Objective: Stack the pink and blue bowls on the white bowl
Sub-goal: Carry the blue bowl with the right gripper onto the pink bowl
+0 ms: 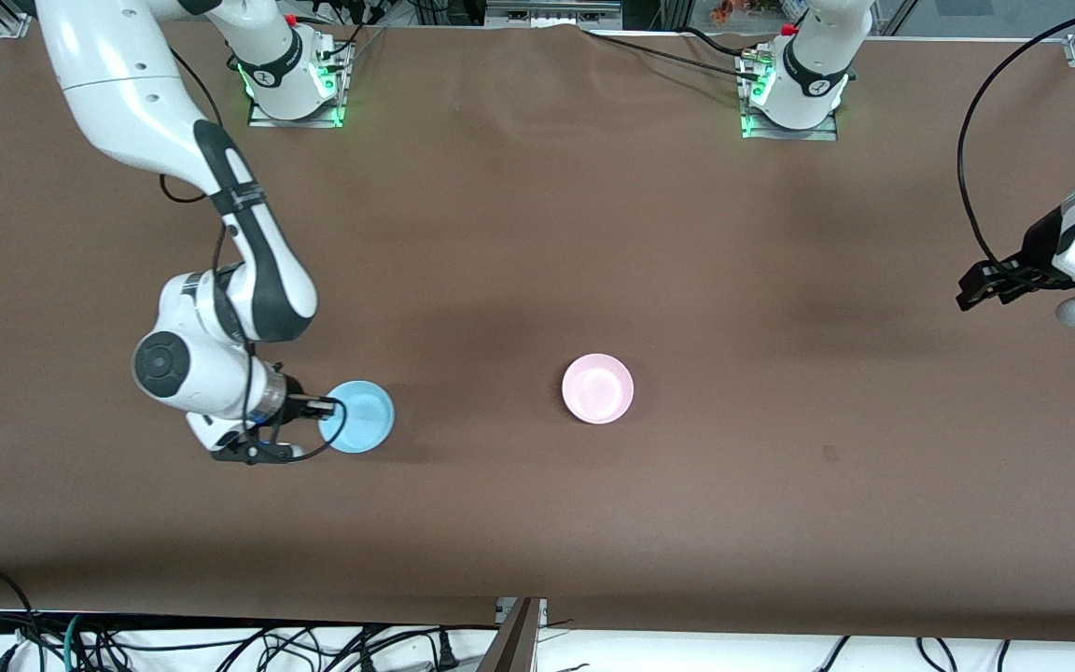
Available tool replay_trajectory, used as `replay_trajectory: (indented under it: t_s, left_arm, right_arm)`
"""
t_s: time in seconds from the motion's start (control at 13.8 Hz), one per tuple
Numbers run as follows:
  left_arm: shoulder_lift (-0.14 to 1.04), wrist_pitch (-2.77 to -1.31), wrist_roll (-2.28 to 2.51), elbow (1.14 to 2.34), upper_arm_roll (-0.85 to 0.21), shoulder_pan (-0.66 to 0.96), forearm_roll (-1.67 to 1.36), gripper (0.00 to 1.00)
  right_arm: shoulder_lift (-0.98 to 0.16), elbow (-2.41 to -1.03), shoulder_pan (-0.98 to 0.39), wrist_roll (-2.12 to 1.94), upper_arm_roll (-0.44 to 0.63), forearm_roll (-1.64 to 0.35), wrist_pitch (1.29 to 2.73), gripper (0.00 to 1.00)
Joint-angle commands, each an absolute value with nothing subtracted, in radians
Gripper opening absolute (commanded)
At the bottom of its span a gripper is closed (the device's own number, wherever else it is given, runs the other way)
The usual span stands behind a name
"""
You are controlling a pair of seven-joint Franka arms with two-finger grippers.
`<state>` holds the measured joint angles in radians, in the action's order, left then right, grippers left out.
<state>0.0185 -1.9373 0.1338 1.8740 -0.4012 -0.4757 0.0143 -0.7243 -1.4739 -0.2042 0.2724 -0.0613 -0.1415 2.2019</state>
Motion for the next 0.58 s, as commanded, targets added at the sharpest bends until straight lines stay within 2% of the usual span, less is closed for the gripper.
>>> replay_trajectory:
  t_s: [0.0, 0.07, 0.14, 0.29, 0.43, 0.51]
  left_arm:
    - [0.006, -1.919, 0.115, 1.865, -0.055, -0.116, -0.014, 0.57]
    - [0.002, -1.916, 0.117, 1.867, 0.037, -0.024, -0.014, 0.57]
    - [0.000, -1.913, 0.117, 1.867, 0.078, 0.021, -0.014, 0.57]
    - [-0.002, -1.905, 0.118, 1.867, 0.103, 0.053, -0.014, 0.57]
    - [-0.003, -1.902, 0.126, 1.865, 0.194, 0.155, -0.014, 0.58]
    - [-0.005, -1.902, 0.127, 1.865, 0.201, 0.166, -0.014, 0.58]
  right_arm:
    - [-0.718, -1.385, -0.251, 0.505, -0.133, -0.146, 2.135, 0.03]
    - [-0.718, -1.373, -0.288, 0.570, -0.140, -0.146, 2.138, 0.03]
    - [-0.721, -1.361, -0.334, 0.640, -0.141, -0.144, 2.143, 0.03]
    - [-0.736, -1.327, -0.426, 0.809, -0.141, -0.143, 2.163, 0.03]
    - [-0.761, -1.299, -0.509, 0.960, -0.140, -0.138, 2.225, 0.03]
    - [-0.775, -1.284, -0.538, 1.009, -0.138, -0.137, 2.249, 0.03]
